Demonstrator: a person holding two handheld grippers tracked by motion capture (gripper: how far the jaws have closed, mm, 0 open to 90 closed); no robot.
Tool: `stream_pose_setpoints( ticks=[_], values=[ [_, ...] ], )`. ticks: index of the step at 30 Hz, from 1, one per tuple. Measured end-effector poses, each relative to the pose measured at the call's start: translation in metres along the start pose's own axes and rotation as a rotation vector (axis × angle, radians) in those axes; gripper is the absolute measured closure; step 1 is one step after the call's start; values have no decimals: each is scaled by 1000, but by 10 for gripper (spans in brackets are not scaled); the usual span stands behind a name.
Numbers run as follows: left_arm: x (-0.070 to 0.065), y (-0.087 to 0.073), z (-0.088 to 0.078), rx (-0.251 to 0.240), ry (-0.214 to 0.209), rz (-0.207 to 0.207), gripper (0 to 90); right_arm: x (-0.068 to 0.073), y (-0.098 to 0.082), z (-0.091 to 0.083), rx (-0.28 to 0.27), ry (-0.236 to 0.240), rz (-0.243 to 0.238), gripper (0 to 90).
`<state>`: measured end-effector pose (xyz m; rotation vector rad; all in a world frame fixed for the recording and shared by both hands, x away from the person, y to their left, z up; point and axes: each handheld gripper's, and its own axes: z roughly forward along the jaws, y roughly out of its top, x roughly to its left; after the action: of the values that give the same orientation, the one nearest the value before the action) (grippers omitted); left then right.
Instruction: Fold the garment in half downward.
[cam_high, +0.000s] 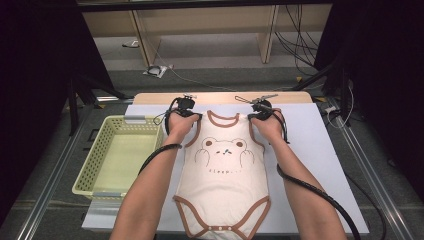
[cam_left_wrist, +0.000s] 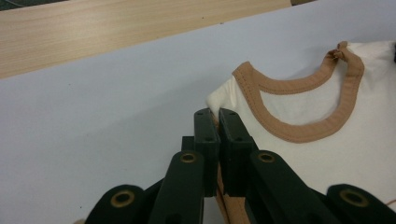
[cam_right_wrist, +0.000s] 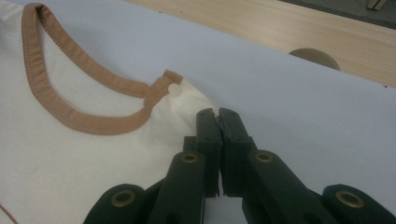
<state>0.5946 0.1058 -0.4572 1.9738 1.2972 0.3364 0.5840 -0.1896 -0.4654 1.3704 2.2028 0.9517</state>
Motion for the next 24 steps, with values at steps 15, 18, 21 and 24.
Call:
stream_pose_setpoints(
  ticks=[15, 18, 21, 24],
  values=[
    [-5, 5, -15, -41, -14, 22, 871, 3, 6, -16, -54, 5, 22, 885],
    [-4, 6, -17, -45, -17, 20, 871, 3, 6, -17, -52, 2, 18, 885],
    [-4, 7, -19, -52, -23, 17, 871, 3, 7, -18, -57, 1, 21, 885],
    [-4, 9, -22, -58, -22, 11, 870, 3, 8, -20, -67, 1, 17, 885]
  ],
)
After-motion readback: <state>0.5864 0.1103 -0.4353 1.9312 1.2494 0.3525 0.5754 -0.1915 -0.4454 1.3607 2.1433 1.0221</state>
